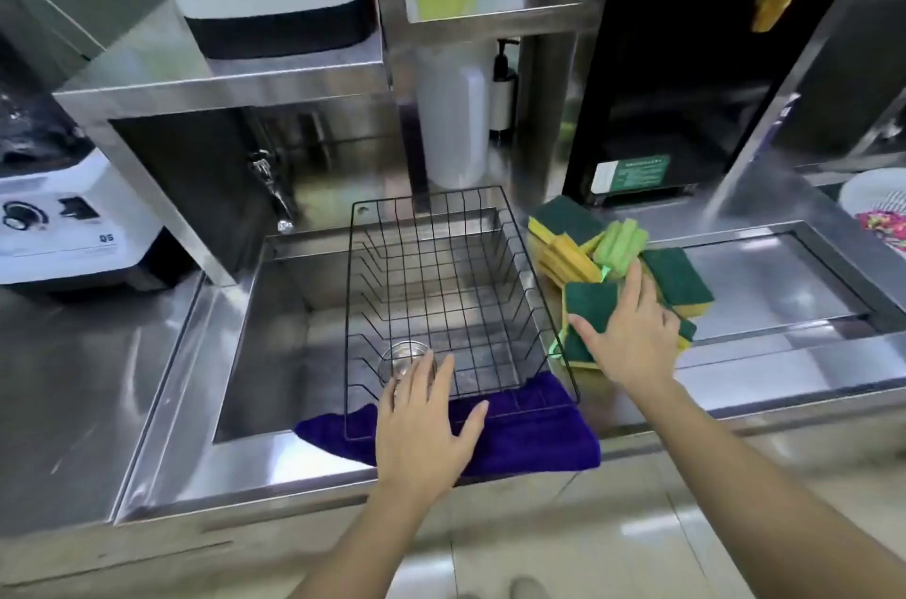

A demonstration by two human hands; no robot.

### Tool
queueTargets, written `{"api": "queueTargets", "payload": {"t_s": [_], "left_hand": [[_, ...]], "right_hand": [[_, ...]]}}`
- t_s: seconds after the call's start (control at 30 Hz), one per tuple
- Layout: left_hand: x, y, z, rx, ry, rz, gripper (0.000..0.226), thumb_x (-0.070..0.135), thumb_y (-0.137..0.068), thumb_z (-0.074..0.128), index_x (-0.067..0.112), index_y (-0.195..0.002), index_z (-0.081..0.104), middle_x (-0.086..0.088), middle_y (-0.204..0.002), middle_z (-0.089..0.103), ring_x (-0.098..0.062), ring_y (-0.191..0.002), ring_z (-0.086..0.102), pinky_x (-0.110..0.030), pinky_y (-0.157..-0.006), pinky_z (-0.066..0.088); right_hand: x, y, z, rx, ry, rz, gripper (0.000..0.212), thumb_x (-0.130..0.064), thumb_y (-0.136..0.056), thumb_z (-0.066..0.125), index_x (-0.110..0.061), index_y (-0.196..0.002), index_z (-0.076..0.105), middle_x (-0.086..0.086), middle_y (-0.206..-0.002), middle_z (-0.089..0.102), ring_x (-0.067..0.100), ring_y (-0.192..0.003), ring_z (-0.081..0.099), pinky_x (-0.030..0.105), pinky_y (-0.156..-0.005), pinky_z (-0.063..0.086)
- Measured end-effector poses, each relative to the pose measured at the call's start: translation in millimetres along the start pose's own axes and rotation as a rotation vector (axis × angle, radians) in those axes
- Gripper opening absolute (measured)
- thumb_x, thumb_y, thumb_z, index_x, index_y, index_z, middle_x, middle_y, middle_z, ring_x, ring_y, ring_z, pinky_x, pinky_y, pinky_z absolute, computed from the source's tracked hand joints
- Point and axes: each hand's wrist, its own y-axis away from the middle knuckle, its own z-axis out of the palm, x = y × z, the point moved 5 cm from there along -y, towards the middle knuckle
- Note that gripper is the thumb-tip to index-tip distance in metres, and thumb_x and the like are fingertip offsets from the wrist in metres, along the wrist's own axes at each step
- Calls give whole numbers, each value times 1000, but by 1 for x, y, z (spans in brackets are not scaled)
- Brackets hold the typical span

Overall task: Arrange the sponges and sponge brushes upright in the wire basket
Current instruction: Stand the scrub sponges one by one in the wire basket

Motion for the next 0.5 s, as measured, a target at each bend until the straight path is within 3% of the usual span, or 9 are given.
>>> {"api": "queueTargets", "payload": {"t_s": [0.1, 0.2, 0.33, 0.5], "left_hand": [[1, 1, 3, 16, -76, 12, 62, 60, -86, 34, 11, -109, 63, -8, -103, 70, -26, -95, 61, -44, -89, 45], [3, 3, 3, 90, -118, 44, 60, 57, -85, 34, 8, -77, 67, -8, -67, 68, -29, -66, 60, -41, -67, 48], [2, 4, 3, 164, -186, 86, 56, 54, -87, 37, 8, -72, 64, -8, -63, 65, -29, -62, 57, -41, -62, 48], [0, 4, 7, 226, -201, 159, 50, 50, -87, 41, 9, -69, 62, -7, -60, 62, -28, -60, 56, -39, -57, 47]], "right_hand": [[4, 1, 3, -2, -90, 131, 97, -59, -78, 56, -4, -145, 11, 21, -140, 44, 37, -125, 45, 49, -98, 35], [4, 1, 10, -62, -112, 158, 87, -58, -80, 55, -4, -140, 23, 20, -129, 54, 37, -118, 51, 48, -95, 40], [8, -4, 13, -128, -290, 235, 77, -51, -74, 67, -3, -126, 39, 23, -123, 54, 39, -114, 51, 48, -90, 48], [18, -11, 15, -156, -688, 395, 72, -29, -68, 80, -2, -119, 38, 20, -121, 51, 35, -110, 54, 51, -93, 47]]}}
